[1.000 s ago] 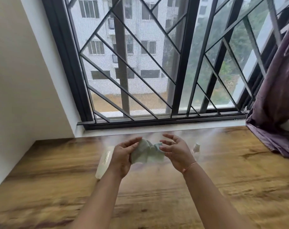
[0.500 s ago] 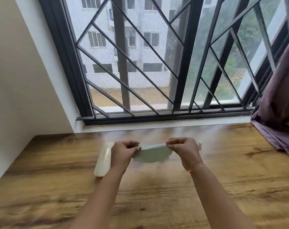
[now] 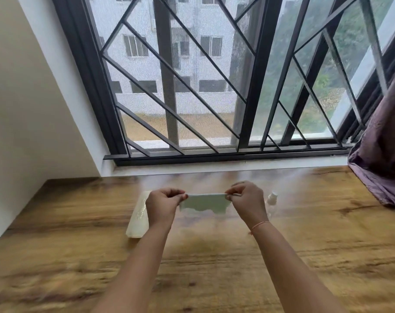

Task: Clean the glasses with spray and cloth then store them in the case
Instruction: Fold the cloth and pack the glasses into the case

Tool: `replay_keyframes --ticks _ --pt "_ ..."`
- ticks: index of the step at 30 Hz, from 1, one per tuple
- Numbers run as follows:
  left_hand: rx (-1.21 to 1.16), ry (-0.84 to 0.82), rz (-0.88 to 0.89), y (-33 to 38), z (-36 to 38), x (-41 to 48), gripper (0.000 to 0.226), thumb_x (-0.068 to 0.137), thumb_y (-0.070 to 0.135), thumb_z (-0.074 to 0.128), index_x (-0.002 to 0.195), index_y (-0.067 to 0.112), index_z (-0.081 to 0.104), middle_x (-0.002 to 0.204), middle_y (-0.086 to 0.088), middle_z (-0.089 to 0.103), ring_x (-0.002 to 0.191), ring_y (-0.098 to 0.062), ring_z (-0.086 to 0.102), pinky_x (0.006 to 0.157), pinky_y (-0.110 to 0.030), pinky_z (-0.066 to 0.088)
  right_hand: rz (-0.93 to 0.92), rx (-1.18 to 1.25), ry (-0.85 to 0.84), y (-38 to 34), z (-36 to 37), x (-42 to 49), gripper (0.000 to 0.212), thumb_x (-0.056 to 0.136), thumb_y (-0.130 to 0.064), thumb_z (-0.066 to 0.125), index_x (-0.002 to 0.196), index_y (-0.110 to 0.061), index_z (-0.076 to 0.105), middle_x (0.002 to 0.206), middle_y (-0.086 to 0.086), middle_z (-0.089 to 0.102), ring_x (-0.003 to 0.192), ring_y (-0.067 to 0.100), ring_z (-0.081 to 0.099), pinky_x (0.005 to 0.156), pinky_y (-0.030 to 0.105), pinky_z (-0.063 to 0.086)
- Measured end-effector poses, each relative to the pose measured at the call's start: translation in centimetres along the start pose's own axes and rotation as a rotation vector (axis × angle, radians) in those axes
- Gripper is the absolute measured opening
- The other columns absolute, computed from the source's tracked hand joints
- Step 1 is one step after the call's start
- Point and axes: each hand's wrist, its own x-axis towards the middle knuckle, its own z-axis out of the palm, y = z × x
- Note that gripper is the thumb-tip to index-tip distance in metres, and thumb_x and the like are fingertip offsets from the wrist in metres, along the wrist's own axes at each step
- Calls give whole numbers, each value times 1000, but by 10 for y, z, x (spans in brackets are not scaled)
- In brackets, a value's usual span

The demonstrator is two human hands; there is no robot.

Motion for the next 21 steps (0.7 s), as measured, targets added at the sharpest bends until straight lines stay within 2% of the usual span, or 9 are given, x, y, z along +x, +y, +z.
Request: replay_keyframes --ticks 3,6,10,11,14,16,18,21 --pt "44 11 33 0 1 1 12 66 8 80 69 18 74 67 -8 71 71 -24 68 75 -43 58 -71 -87 -5 0 2 4 9 73 4 69 79 0 76 82 10 67 74 16 58 72 12 42" --pt "103 32 82 -1 1 0 7 69 9 78 73 13 75 68 -6 72 72 -21 68 71 -35 57 -123 -133 -21 1 3 6 9 74 2 69 79 -3 75 86 13 67 82 24 60 77 24 47" --pt "145 73 162 -6 -5 7 16 71 11 76 63 23 69 67 1 69 65 -12 63 58 -18 47 -195 -173 -70 -1 6 9 10 75 1 68 79 -4 76 82 11 69 77 19 56 66 13 31" --pt "133 77 173 -7 -7 11 19 71 9 76 61 24 67 72 1 69 67 -13 63 60 -17 46 -212 -172 -84 -3 8 10 10 75 1 68 80 -4 76 81 11 70 75 17 55 64 11 29" --pt "1 2 155 -8 -17 18 22 73 4 73 62 22 65 93 -3 69 84 -18 63 77 -29 49 -216 -97 -106 -9 10 9 15 77 3 63 82 -3 75 81 11 74 70 10 57 66 7 36" --pt "-94 -71 156 -7 -23 19 21 76 2 70 66 20 66 87 -9 70 82 -19 64 80 -36 50 -191 -14 -108 -10 9 10 16 78 3 62 84 -3 75 82 11 75 70 9 60 70 12 45" --pt "-136 -112 181 -7 -28 18 22 78 0 68 67 20 67 73 -2 69 74 -15 61 74 -34 49 -185 56 -108 -11 8 11 14 78 3 64 84 -2 75 81 11 74 71 10 62 72 18 49" --pt "-161 -109 196 -8 -32 17 28 82 -3 62 68 21 65 59 11 63 61 -5 55 60 -26 46 -162 212 -108 -13 9 9 15 77 5 64 84 -3 75 78 8 72 67 8 61 68 12 48"
